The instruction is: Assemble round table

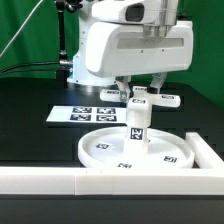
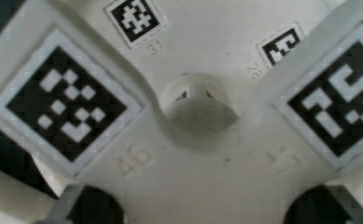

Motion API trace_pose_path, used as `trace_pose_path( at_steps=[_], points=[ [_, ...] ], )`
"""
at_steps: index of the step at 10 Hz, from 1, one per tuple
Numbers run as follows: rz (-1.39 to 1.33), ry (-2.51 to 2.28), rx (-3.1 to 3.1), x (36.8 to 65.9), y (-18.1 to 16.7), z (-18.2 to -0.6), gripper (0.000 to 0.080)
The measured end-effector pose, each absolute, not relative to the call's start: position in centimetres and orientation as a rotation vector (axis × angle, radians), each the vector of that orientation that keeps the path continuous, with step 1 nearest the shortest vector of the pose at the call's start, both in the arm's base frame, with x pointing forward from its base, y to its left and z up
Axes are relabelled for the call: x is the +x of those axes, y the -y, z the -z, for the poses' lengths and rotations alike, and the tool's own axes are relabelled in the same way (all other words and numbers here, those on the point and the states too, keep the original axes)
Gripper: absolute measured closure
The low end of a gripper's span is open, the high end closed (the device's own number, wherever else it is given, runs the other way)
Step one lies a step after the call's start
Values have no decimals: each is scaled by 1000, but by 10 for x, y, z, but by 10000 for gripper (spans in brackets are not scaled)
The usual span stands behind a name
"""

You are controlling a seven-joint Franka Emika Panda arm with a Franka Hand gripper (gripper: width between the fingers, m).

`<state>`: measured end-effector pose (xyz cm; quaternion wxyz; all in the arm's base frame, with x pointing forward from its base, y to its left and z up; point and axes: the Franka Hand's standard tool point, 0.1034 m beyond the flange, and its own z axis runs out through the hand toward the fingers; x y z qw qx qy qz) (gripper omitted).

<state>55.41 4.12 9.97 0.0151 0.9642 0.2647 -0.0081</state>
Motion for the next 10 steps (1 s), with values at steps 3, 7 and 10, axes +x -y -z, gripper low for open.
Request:
trace_pose_path(
  at_steps=[3,7,10],
  points=[
    [21,-608,3050,554,-41,-100,357],
    [18,-614,3049,552,-45,-121,157],
    [20,-602,3053,552,-48,-133,151]
  ],
)
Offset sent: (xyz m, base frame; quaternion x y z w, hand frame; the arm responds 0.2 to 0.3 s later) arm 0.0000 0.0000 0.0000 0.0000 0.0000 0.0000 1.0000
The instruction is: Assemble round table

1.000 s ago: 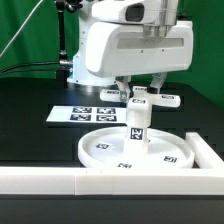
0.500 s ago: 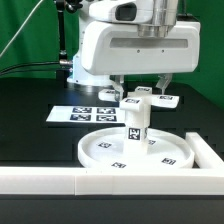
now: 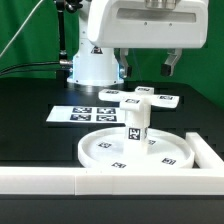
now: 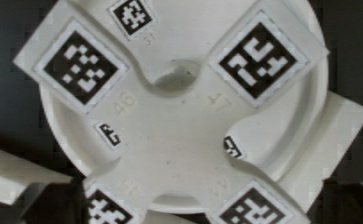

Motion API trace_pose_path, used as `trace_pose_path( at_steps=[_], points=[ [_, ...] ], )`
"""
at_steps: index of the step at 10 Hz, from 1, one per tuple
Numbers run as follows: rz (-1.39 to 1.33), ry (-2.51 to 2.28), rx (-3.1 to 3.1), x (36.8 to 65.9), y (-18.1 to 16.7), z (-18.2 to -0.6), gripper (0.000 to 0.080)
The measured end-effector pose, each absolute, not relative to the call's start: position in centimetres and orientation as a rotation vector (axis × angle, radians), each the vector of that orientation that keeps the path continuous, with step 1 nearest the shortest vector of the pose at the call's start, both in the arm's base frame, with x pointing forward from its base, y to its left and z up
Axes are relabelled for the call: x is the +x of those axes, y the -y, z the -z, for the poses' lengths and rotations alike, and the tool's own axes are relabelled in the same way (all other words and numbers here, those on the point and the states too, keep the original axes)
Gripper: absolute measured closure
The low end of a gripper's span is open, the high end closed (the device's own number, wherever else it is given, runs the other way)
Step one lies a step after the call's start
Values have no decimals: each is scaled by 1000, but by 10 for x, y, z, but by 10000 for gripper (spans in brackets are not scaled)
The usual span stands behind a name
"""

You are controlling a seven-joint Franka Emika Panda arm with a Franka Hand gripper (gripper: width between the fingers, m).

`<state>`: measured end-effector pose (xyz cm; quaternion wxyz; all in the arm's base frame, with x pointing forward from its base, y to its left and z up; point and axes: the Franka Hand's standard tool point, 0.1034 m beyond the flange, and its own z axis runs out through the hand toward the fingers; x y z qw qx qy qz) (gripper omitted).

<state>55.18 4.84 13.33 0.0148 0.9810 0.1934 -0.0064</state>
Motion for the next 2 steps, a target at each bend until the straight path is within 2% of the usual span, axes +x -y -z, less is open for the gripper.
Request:
trace_pose_path(
  at_steps=[2],
  points=[
    [23,-602,3053,551,-48,-132,151]
  ],
)
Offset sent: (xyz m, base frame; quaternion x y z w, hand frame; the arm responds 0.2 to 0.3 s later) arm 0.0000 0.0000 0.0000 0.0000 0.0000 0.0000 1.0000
